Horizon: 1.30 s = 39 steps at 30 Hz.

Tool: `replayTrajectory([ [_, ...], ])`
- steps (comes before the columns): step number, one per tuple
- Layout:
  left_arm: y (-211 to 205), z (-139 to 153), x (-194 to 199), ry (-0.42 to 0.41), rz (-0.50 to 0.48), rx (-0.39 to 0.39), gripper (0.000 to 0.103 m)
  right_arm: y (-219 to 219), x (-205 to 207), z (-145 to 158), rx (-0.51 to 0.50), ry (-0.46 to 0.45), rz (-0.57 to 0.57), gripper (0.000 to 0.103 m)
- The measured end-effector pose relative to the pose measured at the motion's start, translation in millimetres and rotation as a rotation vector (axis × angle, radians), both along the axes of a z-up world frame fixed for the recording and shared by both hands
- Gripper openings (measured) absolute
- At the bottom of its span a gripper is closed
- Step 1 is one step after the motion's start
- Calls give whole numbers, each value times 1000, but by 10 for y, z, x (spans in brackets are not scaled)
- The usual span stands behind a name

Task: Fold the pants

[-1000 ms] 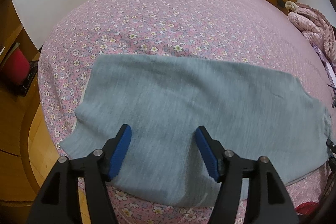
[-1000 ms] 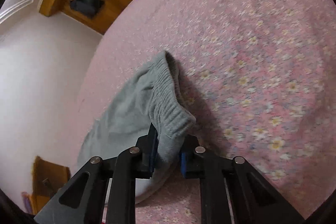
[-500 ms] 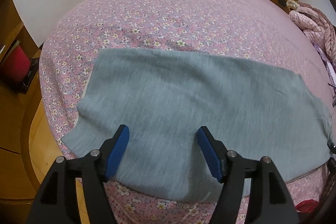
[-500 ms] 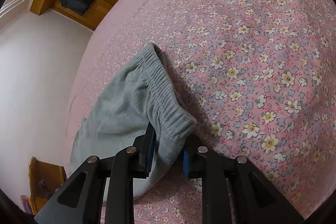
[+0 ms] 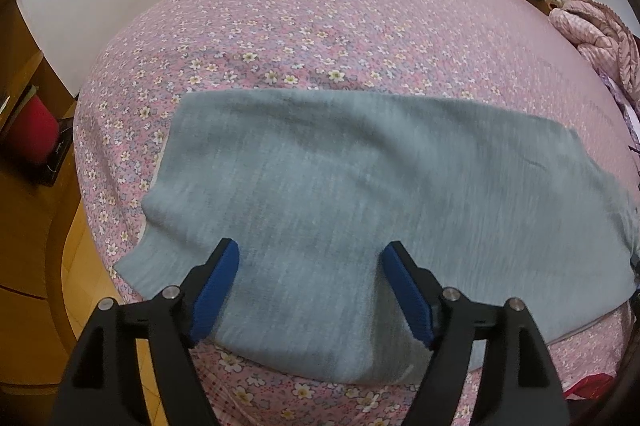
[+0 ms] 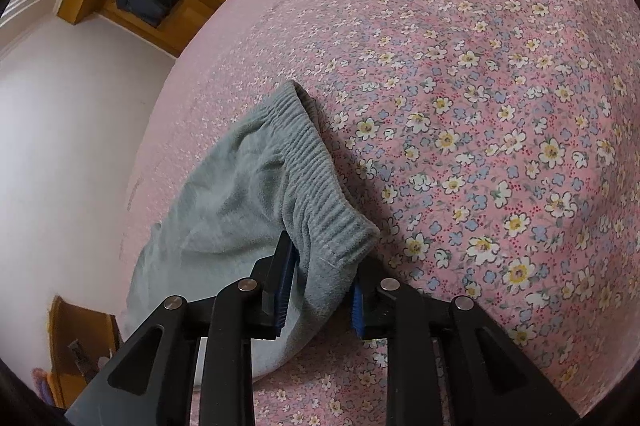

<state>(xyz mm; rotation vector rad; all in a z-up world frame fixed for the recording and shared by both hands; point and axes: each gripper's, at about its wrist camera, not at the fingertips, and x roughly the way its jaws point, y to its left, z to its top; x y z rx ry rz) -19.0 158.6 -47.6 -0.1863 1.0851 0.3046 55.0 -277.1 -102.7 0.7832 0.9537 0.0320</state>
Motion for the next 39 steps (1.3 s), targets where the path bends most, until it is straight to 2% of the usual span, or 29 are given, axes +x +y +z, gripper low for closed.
replayTrajectory([
  [10,-11,-15,21,2,3,-2,81,69,-40,44,-7,-11,-1,25],
  [13,-20,-19,10,-1,9,-9,81,75,-92,106,-16,-47,-8,23],
  [20,-5,73,-59,-20,16,-39,81,329,-137,439,-166,-126,56,20],
  [27,-6,148,-105,-37,2,-35,81,629,-136,770,-267,-205,120,19],
  [39,-191,272,-74,-41,-45,-28,81,1043,-17,1097,-344,-292,289,19],
])
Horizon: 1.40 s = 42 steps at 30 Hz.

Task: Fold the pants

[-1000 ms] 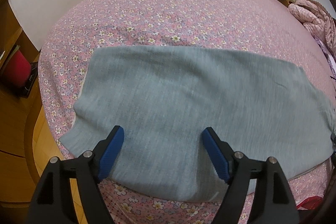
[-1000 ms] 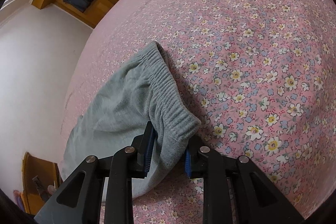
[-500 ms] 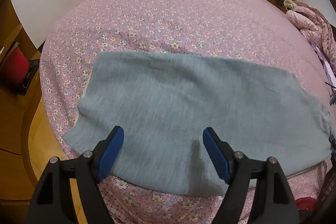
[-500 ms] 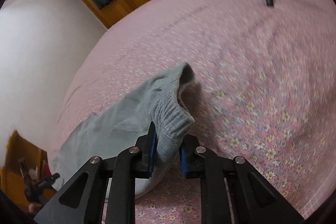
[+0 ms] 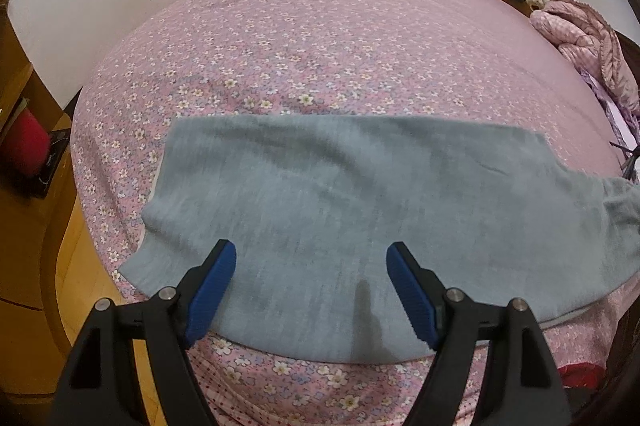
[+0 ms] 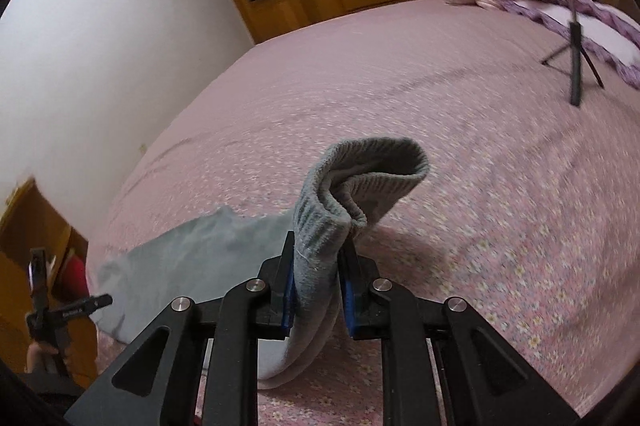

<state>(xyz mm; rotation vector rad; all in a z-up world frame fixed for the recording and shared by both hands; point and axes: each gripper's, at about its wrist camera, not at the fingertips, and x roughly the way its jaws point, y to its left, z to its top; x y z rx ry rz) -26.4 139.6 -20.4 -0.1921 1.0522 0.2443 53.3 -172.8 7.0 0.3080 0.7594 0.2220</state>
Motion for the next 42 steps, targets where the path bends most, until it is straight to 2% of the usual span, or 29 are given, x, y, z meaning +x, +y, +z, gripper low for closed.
replayTrajectory([
  [12,-99,129,-33,-15,-34,-8,81,597,129,224,-48,-34,168,19],
  [14,-95,149,-38,-19,-36,-7,81,727,156,285,-47,-50,212,14],
  [18,-82,142,-41,-14,-30,-12,81,998,167,383,-101,-89,277,12],
  [21,-44,140,-47,-13,-24,-20,81,1099,153,396,-135,-95,296,12],
  [23,-50,145,-52,-15,-25,-20,81,1030,141,366,-148,-79,267,13],
  [26,-47,156,-57,-20,-25,-14,81,873,174,273,-158,-20,217,22],
  [27,-40,157,-54,-22,-25,-17,81,830,178,232,-163,-1,201,32],
  [28,-34,153,-46,-23,-25,-19,81,770,178,178,-168,19,180,38],
  [32,-16,84,-13,-8,-17,-34,81,691,245,-18,-191,106,130,40],
  [36,-41,-2,12,12,-24,-41,81,826,352,-172,-229,169,141,53],
  [42,-46,-80,33,31,-23,-42,81,1146,504,-386,-326,227,156,57],
])
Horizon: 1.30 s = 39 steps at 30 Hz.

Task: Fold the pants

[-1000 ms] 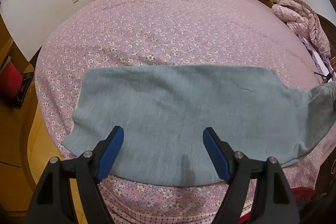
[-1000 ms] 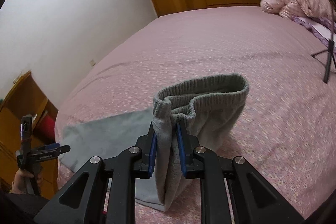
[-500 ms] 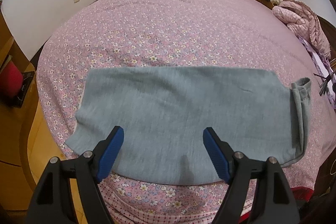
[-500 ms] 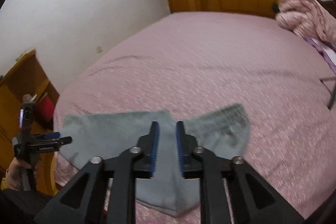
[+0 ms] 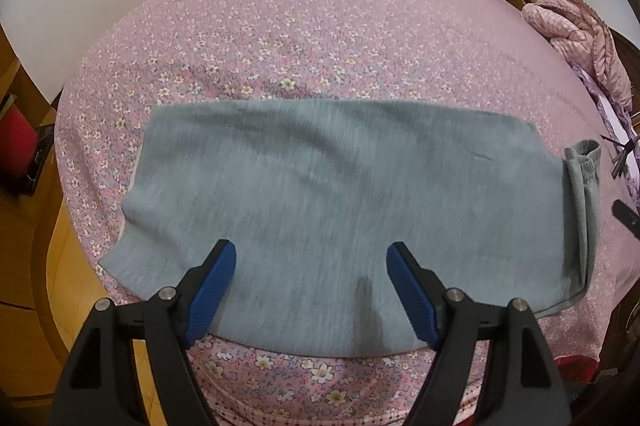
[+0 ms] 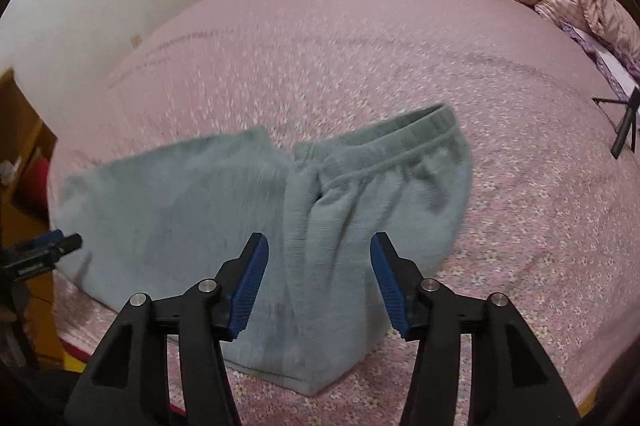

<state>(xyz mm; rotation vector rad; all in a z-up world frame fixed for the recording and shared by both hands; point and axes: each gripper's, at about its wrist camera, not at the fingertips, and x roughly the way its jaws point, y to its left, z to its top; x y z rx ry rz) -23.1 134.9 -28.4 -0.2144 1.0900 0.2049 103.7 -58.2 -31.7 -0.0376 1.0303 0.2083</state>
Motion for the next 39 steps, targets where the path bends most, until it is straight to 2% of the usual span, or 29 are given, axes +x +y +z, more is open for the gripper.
replayTrajectory([
  [5,47,-56,15,8,13,-14,81,217,135,-228,-100,31,-18,59],
  [11,67,-98,14,10,10,-15,81,248,217,-335,-174,-15,-69,59],
  [18,56,-135,23,8,3,-3,81,-37,283,-409,-78,25,-102,54],
  [23,42,-156,31,8,2,5,82,-81,327,-410,-70,32,-80,54],
  [24,35,-158,37,8,1,7,82,-104,321,-407,-50,26,-95,50],
  [25,29,-161,36,8,1,7,81,-164,307,-379,-30,21,-116,37],
  [27,23,-167,38,8,1,7,82,-348,301,-336,78,28,-146,26],
  [28,32,-174,33,7,1,6,82,-443,295,-321,133,36,-162,16],
  [29,35,-175,34,7,1,5,82,-532,285,-302,182,42,-176,13],
  [30,34,-175,34,7,1,5,82,-634,260,-263,228,37,-195,12],
  [32,30,-177,30,6,3,0,82,-711,212,-186,248,11,-202,10],
  [39,47,-152,11,3,12,-6,81,-683,35,176,246,-98,-138,9],
])
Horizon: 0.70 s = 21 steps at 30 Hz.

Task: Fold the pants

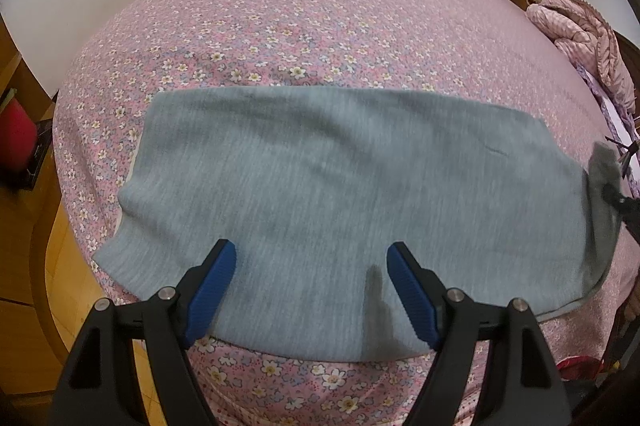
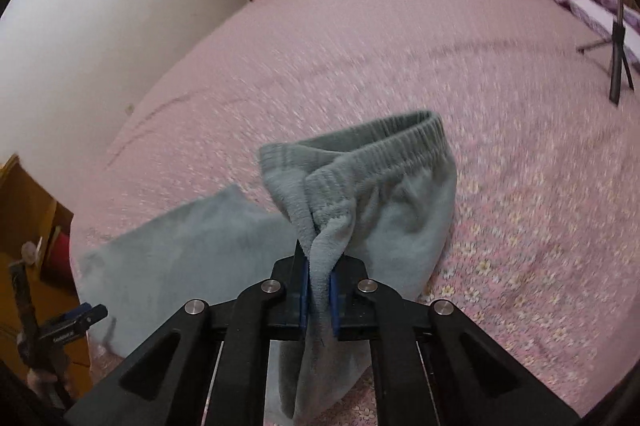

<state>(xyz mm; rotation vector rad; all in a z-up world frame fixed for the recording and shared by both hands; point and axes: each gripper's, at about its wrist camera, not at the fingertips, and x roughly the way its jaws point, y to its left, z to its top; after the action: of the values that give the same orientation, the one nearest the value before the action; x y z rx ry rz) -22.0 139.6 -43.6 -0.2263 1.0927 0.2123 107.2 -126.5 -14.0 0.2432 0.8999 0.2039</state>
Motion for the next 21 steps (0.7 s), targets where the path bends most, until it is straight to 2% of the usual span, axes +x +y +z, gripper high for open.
replayTrajectory([
  [5,19,71,-22,-14,10,-11,81,8,-53,133,30,-42,33,9],
  [14,109,238,-81,-49,37,0,81,355,-260,418,28,-127,170,9],
  [21,102,293,-118,-58,36,7,81,682,-246,446,17,-142,282,9],
])
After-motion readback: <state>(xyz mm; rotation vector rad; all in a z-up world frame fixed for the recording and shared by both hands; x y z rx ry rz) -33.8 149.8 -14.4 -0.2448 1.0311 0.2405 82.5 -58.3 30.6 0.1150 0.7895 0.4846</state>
